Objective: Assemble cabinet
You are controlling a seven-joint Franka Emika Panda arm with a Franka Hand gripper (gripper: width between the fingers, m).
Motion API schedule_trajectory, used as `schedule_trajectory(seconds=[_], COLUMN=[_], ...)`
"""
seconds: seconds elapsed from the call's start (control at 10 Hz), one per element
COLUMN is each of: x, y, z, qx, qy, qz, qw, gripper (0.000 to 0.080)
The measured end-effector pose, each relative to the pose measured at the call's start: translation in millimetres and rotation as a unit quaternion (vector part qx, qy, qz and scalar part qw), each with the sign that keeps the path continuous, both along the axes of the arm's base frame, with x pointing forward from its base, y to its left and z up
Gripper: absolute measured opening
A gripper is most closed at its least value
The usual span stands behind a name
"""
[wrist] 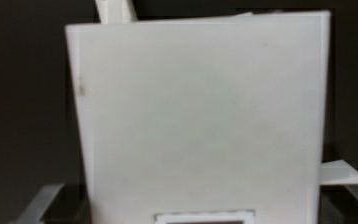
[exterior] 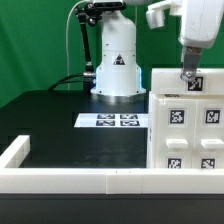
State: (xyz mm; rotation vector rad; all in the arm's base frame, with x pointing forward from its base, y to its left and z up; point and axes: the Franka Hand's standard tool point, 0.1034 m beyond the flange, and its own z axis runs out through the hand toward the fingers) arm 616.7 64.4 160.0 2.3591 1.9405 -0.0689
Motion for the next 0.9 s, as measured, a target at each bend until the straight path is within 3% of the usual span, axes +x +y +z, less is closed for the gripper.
schedule_trajectory(seconds=[0.4, 0.5, 0.6, 0.9], x=[0.2, 1.9, 0.8, -0.8], y=[1.6, 3.2, 3.3, 4.8], z=[0.1, 0.7, 0.4, 0.1], qx=[0.006, 0.016, 0.016, 0.025], qy=[-0.016, -0.038, -0.039, -0.042], qz=[-0.164, -0.264, -0.284, -0.42], qw=[0.986, 0.964, 0.958, 0.906], gripper=[0.0557, 0.0558, 0.0558, 0.0558])
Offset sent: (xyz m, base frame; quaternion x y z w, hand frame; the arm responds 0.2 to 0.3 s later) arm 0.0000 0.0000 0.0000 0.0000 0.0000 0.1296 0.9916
